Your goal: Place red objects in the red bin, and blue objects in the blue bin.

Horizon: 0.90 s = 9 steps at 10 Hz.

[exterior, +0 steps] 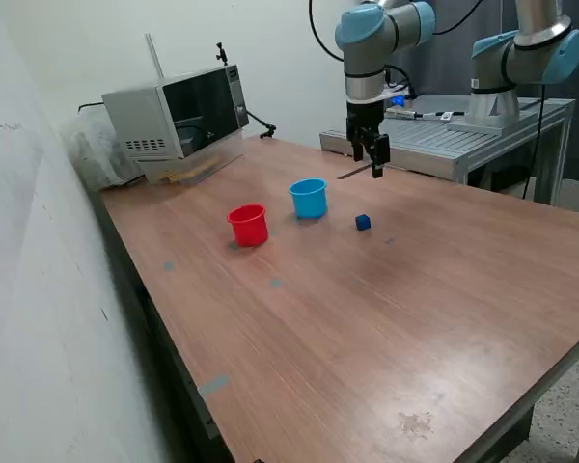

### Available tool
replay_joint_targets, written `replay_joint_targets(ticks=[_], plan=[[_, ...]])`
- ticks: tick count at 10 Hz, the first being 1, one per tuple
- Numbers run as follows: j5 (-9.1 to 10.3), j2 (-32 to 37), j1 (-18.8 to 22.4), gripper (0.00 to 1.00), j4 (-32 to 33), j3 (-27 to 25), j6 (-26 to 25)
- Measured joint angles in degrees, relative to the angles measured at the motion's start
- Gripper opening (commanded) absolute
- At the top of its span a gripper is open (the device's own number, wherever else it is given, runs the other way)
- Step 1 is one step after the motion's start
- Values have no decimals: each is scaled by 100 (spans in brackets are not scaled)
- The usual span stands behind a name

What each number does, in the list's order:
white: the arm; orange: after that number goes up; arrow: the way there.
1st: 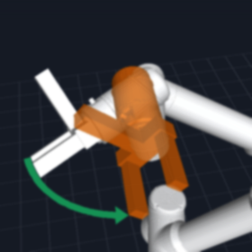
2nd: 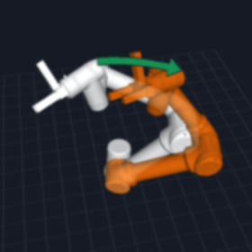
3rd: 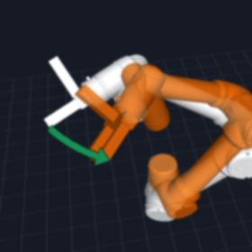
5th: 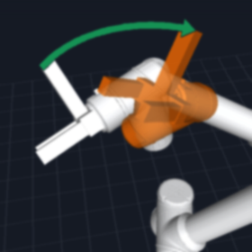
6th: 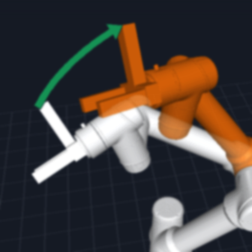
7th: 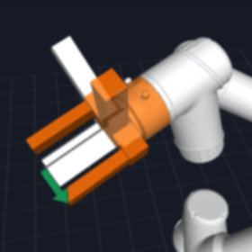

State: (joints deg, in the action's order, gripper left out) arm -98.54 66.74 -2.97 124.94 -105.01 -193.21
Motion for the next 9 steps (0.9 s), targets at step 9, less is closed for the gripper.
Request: replay_joint_targets(ticks=[9], plan=[[328, -840, 130, 100, 132, 404, 8]])
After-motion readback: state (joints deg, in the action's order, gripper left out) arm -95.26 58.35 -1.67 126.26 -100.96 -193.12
